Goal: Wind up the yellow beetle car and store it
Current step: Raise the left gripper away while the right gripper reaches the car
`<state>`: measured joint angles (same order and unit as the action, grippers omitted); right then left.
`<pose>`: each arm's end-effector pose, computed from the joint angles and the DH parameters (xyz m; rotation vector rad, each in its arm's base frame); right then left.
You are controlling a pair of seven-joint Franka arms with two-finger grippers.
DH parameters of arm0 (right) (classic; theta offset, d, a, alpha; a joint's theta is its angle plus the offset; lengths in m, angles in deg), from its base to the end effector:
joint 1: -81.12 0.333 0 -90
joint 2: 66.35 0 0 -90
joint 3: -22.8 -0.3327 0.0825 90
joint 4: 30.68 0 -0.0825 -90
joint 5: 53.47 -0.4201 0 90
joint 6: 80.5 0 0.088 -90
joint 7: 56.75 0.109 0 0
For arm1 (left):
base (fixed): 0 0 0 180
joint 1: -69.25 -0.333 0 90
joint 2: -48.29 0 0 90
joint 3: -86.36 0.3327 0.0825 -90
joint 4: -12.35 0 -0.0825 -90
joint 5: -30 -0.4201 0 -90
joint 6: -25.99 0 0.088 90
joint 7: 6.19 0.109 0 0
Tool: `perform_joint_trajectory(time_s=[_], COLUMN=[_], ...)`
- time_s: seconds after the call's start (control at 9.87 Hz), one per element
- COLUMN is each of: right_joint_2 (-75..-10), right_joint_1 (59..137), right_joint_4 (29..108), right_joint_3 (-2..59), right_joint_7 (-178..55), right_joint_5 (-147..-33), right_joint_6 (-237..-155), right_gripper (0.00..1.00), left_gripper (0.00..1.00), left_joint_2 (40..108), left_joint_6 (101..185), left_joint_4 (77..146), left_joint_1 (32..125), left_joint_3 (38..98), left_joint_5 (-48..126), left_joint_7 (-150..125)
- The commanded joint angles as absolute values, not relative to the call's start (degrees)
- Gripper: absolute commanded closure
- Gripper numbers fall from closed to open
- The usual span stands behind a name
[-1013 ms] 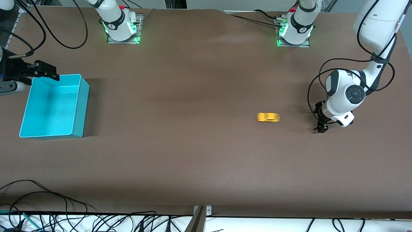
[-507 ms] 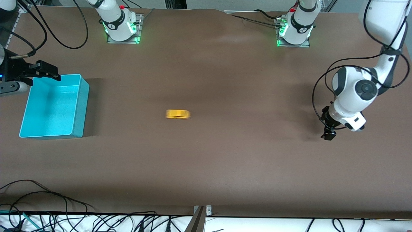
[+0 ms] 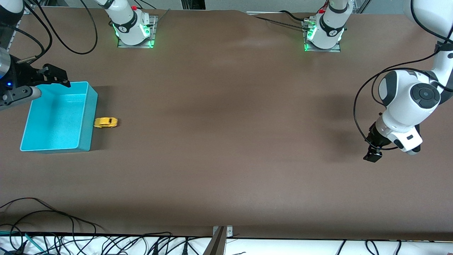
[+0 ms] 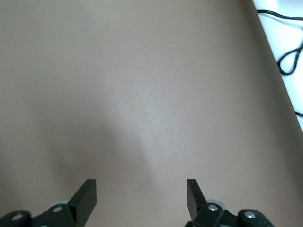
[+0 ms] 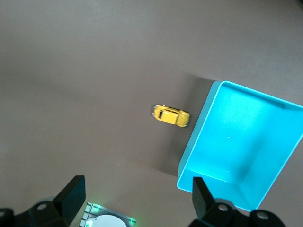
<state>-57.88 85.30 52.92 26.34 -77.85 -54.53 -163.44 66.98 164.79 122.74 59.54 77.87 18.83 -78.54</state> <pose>0.6228 0.0120 0.5958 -3.0391 -0.5848 0.2402 0.6678 0.0203 0.3306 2.5939 1.7000 0.3068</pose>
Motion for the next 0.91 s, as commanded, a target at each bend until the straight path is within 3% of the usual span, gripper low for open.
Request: perform_joint_trajectory(time_s=[0.0, 0.3, 0.61, 0.81], right_joint_2=[-56.25, -53.0, -50.27, -51.22], right_joint_1=[87.61, 90.51, 92.37, 88.44], right_joint_4=[52.64, 52.03, 51.59, 58.75], right_joint_3=[26.32, 25.88, 25.53, 24.48], right_joint_7=[-79.33, -82.55, -90.11, -104.3], right_joint_5=[-54.79, -54.61, -54.43, -54.61], right_joint_6=[-165.82, -168.48, -170.22, -175.91], right_gripper=[0.0, 0.0, 0.0, 0.0], left_gripper=[0.11, 0.11, 0.11, 0.05], left_joint_2=[64.64, 62.54, 61.04, 61.12], left_joint_6=[157.85, 151.44, 136.19, 127.62], left_joint_4=[120.03, 117.3, 108.71, 102.72], left_joint_1=[59.59, 59.15, 58.97, 58.97], left_joint_3=[77.48, 75.12, 75.11, 75.11], left_joint_5=[18.05, 18.31, 26.99, 27.19], left_joint_7=[-67.06, -54.75, -35.54, -22.6])
